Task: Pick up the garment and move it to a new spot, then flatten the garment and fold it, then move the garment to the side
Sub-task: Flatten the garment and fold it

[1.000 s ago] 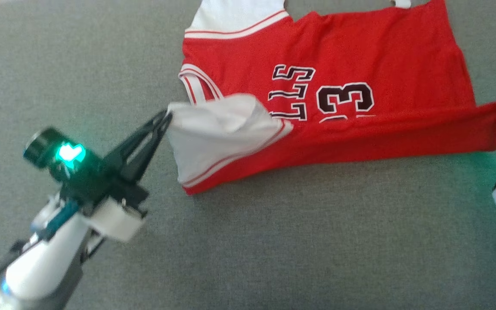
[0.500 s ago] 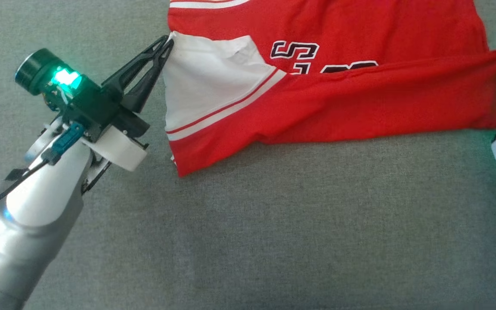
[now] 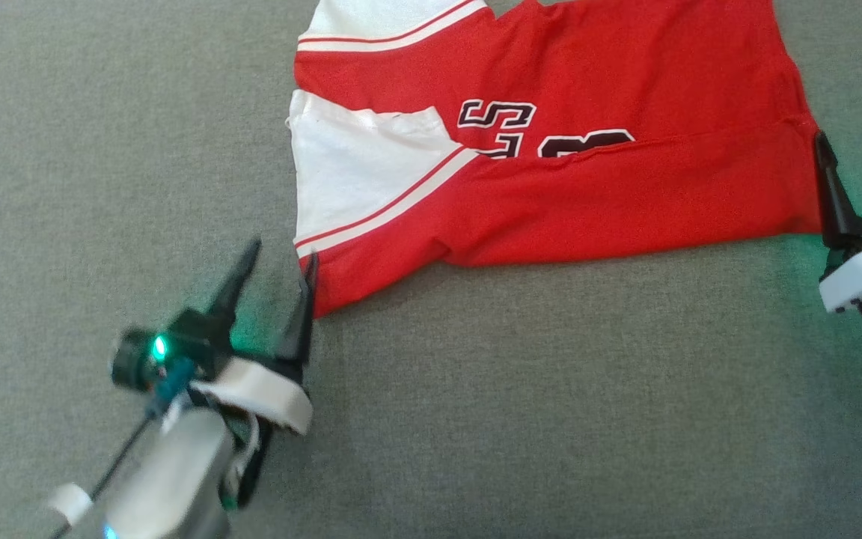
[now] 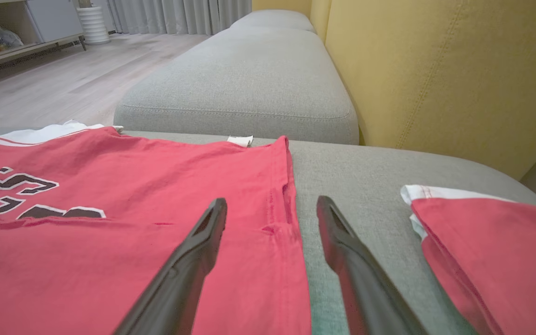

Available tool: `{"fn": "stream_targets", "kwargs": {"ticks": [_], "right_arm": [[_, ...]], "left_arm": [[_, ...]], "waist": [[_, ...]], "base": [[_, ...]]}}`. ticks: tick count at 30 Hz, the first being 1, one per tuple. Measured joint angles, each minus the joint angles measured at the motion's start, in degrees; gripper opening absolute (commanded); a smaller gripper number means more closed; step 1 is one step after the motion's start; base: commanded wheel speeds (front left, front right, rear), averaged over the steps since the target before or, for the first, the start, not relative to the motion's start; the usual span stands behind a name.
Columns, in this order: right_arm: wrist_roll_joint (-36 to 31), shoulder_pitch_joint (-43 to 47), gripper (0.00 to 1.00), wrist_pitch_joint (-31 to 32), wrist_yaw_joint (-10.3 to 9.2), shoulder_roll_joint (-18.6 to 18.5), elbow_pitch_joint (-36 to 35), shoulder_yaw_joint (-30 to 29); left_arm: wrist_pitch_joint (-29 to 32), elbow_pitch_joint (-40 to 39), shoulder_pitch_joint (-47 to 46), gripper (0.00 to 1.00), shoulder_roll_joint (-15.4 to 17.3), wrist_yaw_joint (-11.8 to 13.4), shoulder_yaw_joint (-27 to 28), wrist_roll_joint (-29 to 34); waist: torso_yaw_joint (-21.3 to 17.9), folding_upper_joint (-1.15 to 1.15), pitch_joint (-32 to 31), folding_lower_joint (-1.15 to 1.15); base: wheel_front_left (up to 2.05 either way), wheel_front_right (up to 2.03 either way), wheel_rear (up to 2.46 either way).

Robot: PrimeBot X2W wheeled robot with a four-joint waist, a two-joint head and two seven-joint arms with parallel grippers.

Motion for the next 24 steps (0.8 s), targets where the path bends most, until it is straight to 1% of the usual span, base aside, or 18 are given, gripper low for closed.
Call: {"fn": "stream_targets", "kwargs": {"ticks": [3,7,11,12,13,14,15,16,20,24], "right_arm": [[0.01,0.62,1.00,0.00,-0.01,0.24,-0.25,-0.45],[0.01,0.64,1.00,0.00,-0.01,0.60,-0.85,-1.19],[0.01,1.26,1.00,-0.01,0.00,0.85,-1.23,-1.49],[0.01,1.62,1.00,-0.09,0.00,0.92,-1.22,-1.59],[0.01,1.88,1.00,-0.09,0.00,1.00,-1.16,-1.66],[0.01,2.11,1.00,-0.10,0.00,1.07,-1.16,-1.74],[0.01,2.34,1.00,-0.10,0.00,1.22,-1.16,-1.80],[0.01,2.60,1.00,-0.11,-0.01,1.40,-1.08,-1.83],[0.69,2.88,1.00,-0.14,-0.01,1.85,1.21,-1.72],[2.57,2.91,1.00,1.09,-0.01,2.26,5.76,-1.72]], "left_arm": [[1.60,-0.10,2.66,1.00,-1.16,1.11,-0.02,-1.67],[3.25,-0.13,3.33,1.00,-1.64,1.64,-0.18,-2.23],[4.78,-0.29,3.37,1.00,-1.55,1.48,-0.63,-2.25],[5.37,-0.44,3.37,0.94,-1.51,1.45,-0.79,-2.26],[5.99,-0.54,3.37,0.74,-1.41,1.22,-1.02,-2.26],[6.54,-0.64,3.38,0.52,-1.20,1.03,-1.42,-2.25],[7.03,-0.76,3.43,0.32,-0.99,0.94,-1.94,-2.25],[7.39,-0.86,3.56,0.00,-0.89,0.68,-2.16,-2.26],[7.60,-2.07,4.79,0.00,-0.09,0.56,-2.61,-2.24],[7.32,-3.72,6.22,0.00,2.05,1.12,-2.87,-1.36]], "waist": [[-0.35,0.00,-0.28,0.00],[-0.73,0.00,-0.25,0.00],[-1.33,0.00,-0.15,0.00],[-1.47,0.00,-0.22,0.00],[-1.58,0.00,-0.35,0.00],[-1.69,0.00,-0.53,0.00],[-1.77,0.00,-0.75,0.01],[-1.82,0.00,-1.02,0.01],[-1.74,0.00,-2.11,0.01],[-1.03,0.00,-3.02,0.01]], "base": [[0.00,0.00,0.00],[0.00,0.00,0.00],[0.00,0.00,0.00],[0.00,0.00,0.00],[0.00,0.00,0.00],[0.00,0.00,0.00],[0.00,0.00,0.00],[0.00,0.00,0.00],[0.00,0.00,0.00],[0.00,0.00,0.00]]}}
